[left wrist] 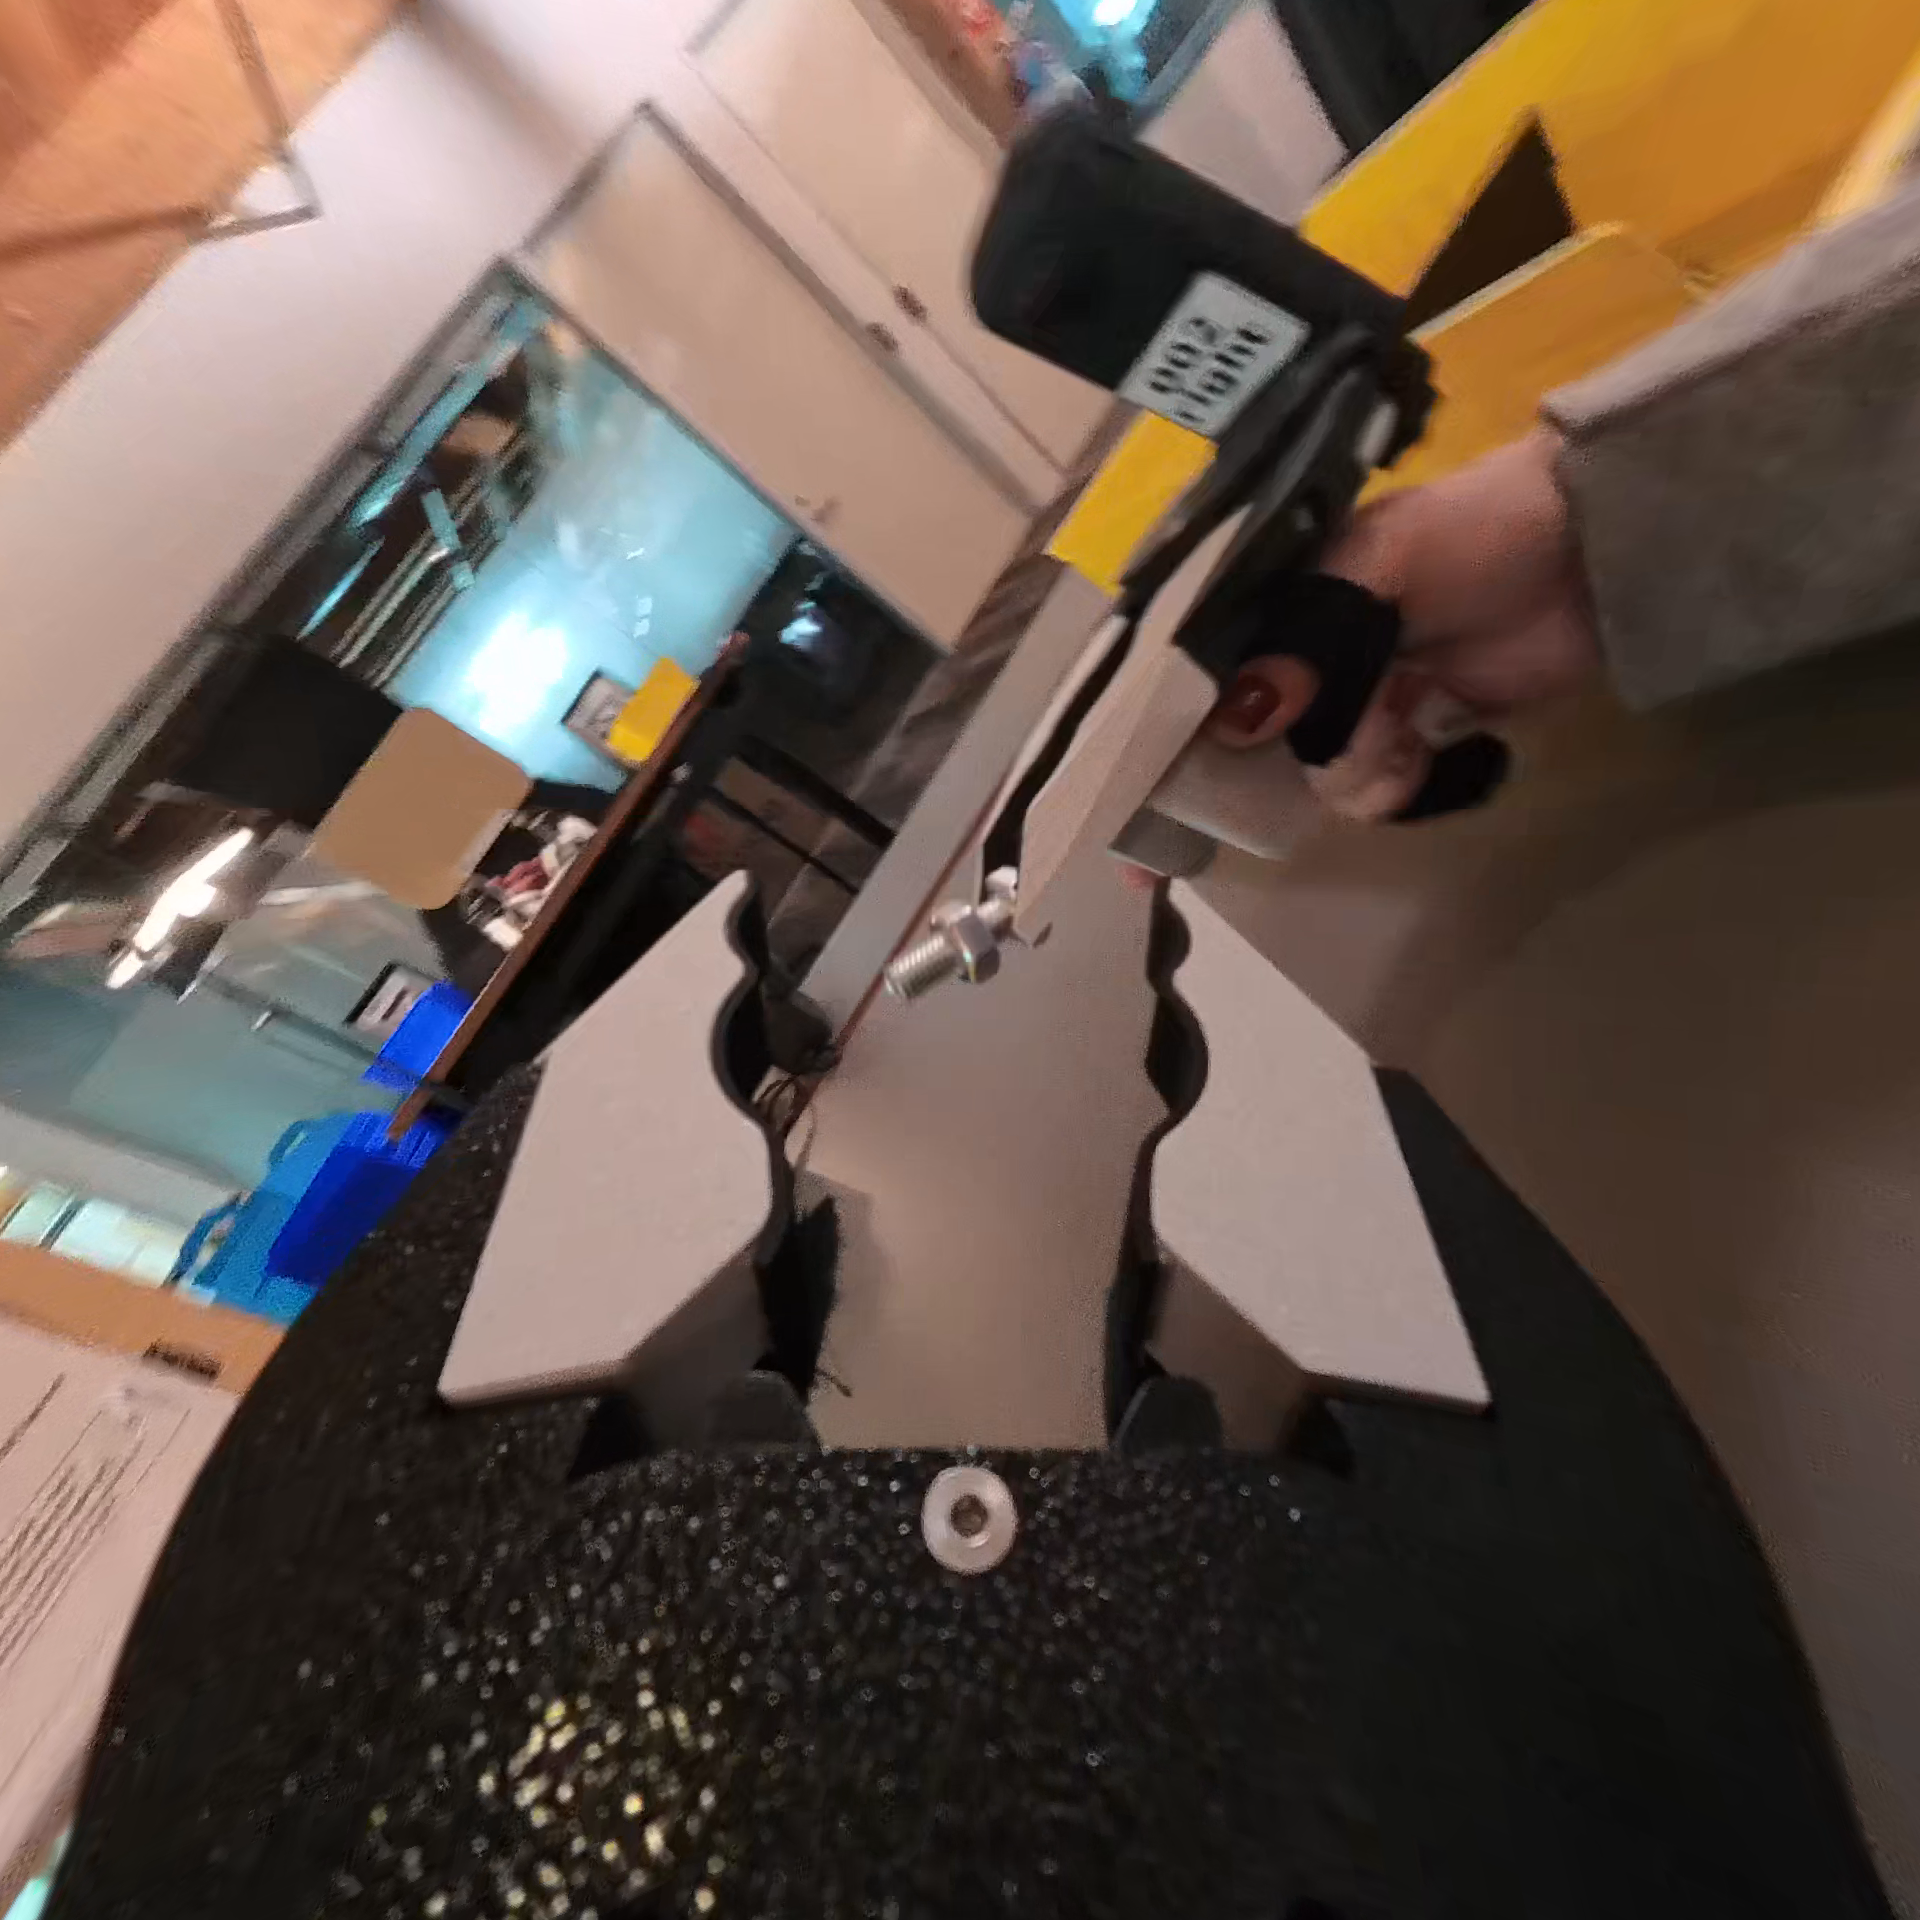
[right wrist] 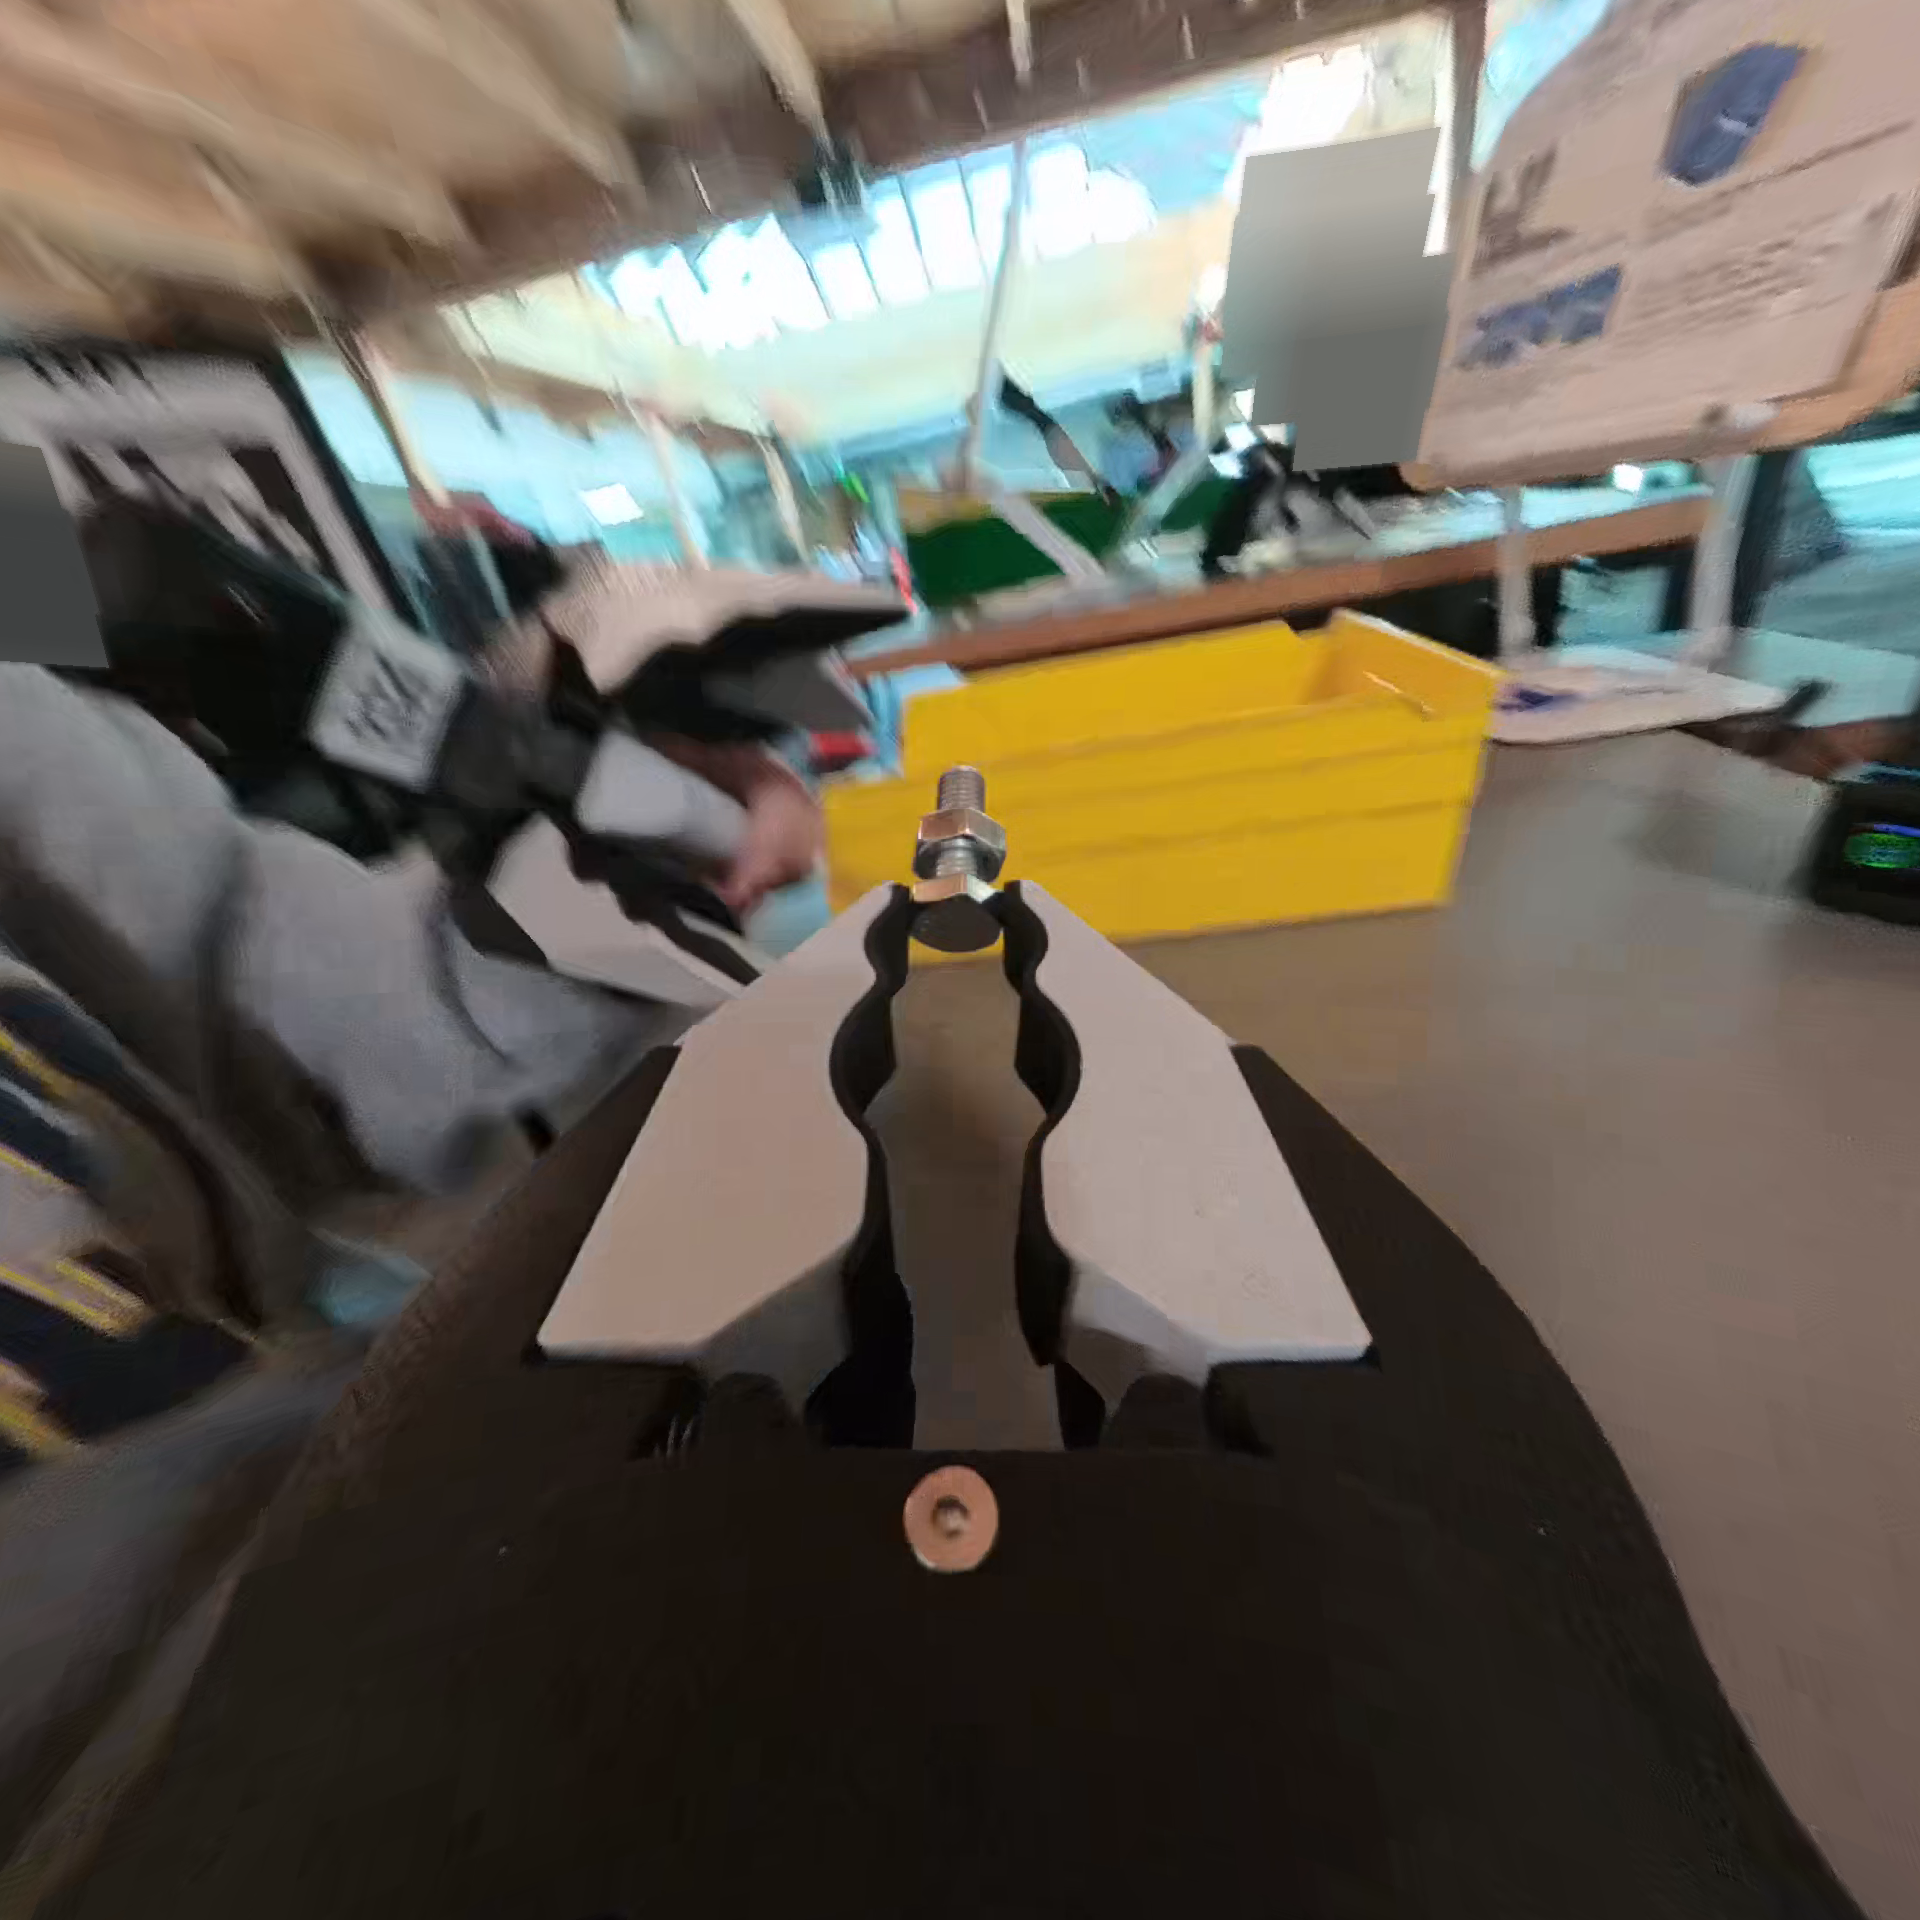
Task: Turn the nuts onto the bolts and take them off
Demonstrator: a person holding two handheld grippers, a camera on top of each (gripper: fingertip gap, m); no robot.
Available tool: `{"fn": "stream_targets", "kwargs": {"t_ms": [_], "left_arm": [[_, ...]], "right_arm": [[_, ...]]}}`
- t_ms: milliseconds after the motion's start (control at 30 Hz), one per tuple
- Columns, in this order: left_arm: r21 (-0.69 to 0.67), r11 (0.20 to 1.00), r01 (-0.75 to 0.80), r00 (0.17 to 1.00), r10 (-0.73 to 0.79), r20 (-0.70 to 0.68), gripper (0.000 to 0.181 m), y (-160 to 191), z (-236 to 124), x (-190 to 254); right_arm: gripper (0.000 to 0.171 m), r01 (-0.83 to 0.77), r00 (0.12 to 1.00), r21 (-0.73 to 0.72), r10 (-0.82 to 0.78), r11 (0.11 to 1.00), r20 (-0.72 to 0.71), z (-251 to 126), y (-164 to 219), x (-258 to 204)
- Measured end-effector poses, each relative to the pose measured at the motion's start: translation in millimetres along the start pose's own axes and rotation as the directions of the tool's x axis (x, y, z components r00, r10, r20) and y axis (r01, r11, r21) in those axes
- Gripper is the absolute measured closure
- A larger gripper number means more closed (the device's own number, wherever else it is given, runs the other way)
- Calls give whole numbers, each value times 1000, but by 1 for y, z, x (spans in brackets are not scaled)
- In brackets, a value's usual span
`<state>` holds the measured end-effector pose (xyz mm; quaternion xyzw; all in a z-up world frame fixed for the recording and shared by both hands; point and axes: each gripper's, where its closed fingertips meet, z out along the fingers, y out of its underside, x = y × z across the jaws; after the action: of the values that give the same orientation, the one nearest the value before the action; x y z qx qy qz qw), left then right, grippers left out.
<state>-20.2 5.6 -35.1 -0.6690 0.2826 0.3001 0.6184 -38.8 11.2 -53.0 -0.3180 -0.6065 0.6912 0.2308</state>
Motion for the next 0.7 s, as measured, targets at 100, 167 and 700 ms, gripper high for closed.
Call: {"fn": "stream_targets", "kwargs": {"t_ms": [100, 167, 700], "left_arm": [[37, 998, -56, 977, 63, -206, 123, -1, -10, 26], [-6, 999, -53, 941, 48, -334, 123, 10, -14, 40], [-60, 974, 219, 811, -216, -543, 126, 15, -42, 62]], "right_arm": [[155, 127, 992, -168, -130, 978, -6, 4, 26, -1], [155, 151, 988, -205, -144, 967, 47, 7, 34, -10], [155, 66, 960, -135, -25, 989, 280, 7, 28, -50]]}}
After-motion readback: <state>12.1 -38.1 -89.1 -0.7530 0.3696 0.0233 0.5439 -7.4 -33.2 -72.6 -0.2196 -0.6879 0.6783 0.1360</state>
